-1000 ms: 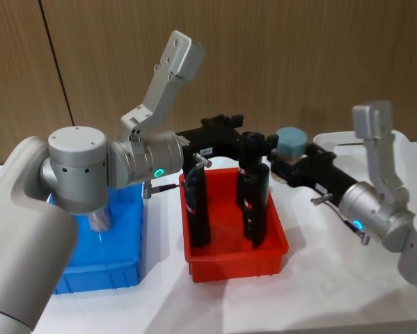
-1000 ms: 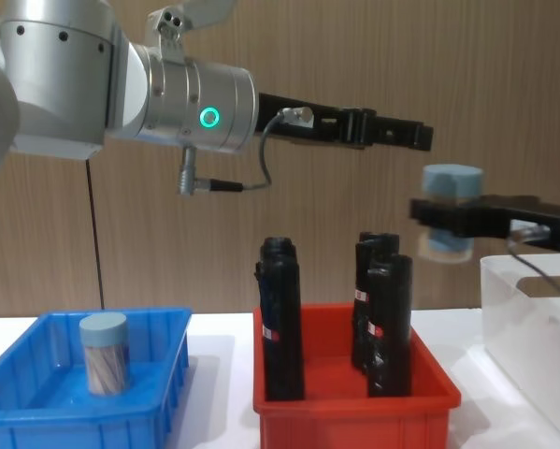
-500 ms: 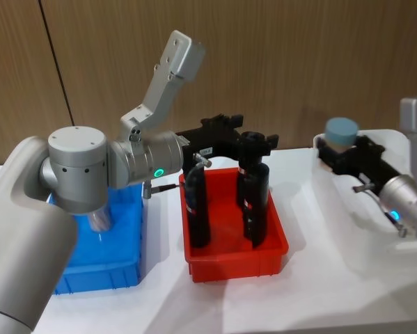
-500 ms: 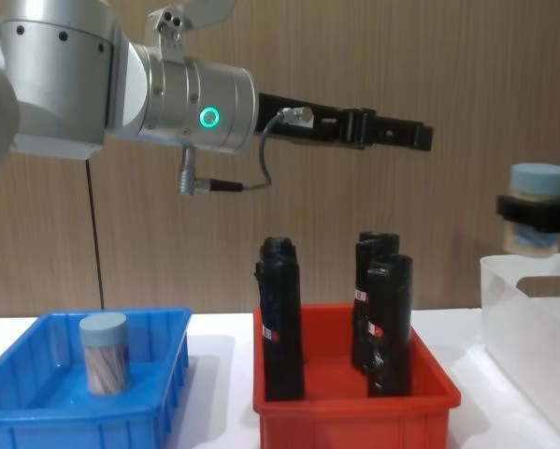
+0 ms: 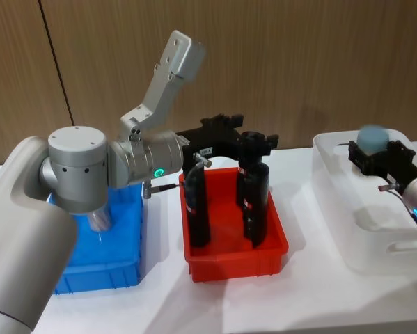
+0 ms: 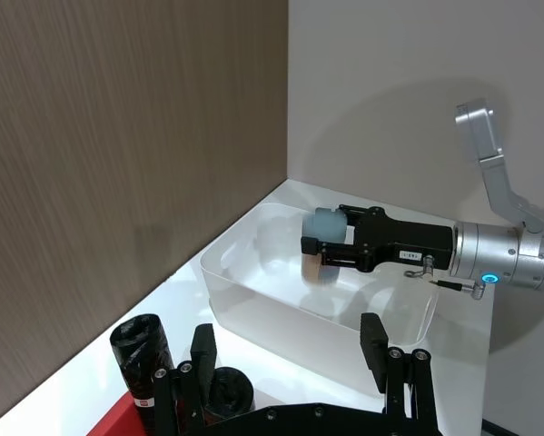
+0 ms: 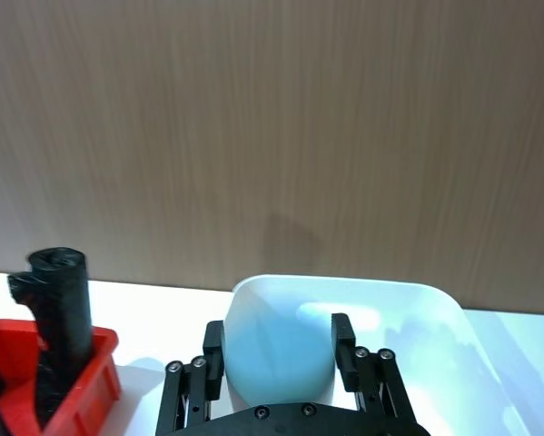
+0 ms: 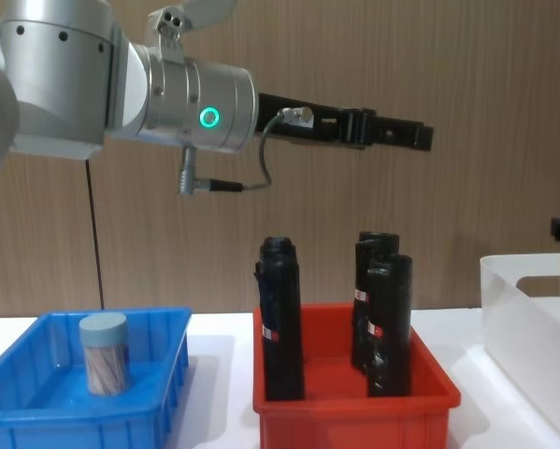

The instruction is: Pick the cotton swabs from the blue box and place them into the white box.

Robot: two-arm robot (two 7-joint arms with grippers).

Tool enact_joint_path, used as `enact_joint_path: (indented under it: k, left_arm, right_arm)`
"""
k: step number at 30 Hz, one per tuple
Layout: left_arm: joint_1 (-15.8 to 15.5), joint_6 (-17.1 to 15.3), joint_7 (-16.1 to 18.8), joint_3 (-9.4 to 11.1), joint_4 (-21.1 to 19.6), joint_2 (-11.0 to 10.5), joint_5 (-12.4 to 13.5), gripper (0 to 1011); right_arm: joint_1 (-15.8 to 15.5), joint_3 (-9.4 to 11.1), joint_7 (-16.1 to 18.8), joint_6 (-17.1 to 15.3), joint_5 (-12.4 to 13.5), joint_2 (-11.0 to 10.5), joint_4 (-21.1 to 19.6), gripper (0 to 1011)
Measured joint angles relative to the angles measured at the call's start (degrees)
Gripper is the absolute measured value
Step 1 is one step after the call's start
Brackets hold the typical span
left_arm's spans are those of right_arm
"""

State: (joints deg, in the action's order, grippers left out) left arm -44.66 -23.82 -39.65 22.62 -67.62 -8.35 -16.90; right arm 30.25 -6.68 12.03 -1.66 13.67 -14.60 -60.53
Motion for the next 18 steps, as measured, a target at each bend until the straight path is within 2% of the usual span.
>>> enact_joint_path:
  k: [4, 5, 7, 8, 9, 12, 18]
  left_arm:
    - [0.0, 0.0, 0.0, 0.0, 0.0, 0.0, 0.0, 1004]
    - [0.0, 0.0, 0.0, 0.0, 0.0, 0.0, 0.0, 1004]
    - [0.0, 0.0, 0.0, 0.0, 0.0, 0.0, 0.0, 1004]
    - [0.0, 0.0, 0.0, 0.0, 0.0, 0.0, 0.0, 1004]
    - [0.0, 0.0, 0.0, 0.0, 0.0, 0.0, 0.0, 1004]
    - [0.0, 0.0, 0.0, 0.0, 0.0, 0.0, 0.0, 1004]
    - [0.0, 0.0, 0.0, 0.0, 0.0, 0.0, 0.0, 1004]
  right_arm:
    - [0.7, 0.3, -0.3, 0.2, -0.3, -0.1, 1.5, 757]
    - [0.8, 0.4, -0.3, 0.3, -0.3, -0.1, 2.0, 826]
    - [0.9, 0.4, -0.4, 0.4, -0.4, -0.1, 2.3, 835]
    - [1.1, 0.5, -0.4, 0.6, -0.4, -0.2, 2.9, 907]
    - [1.1, 0.5, -0.4, 0.6, -0.4, -0.2, 2.9, 907]
    - [1.4, 0.7, -0.5, 0.8, -0.4, -0.2, 3.5, 999]
    - [1.5, 0.9, -0.5, 1.3, -0.3, -0.3, 4.0, 1002]
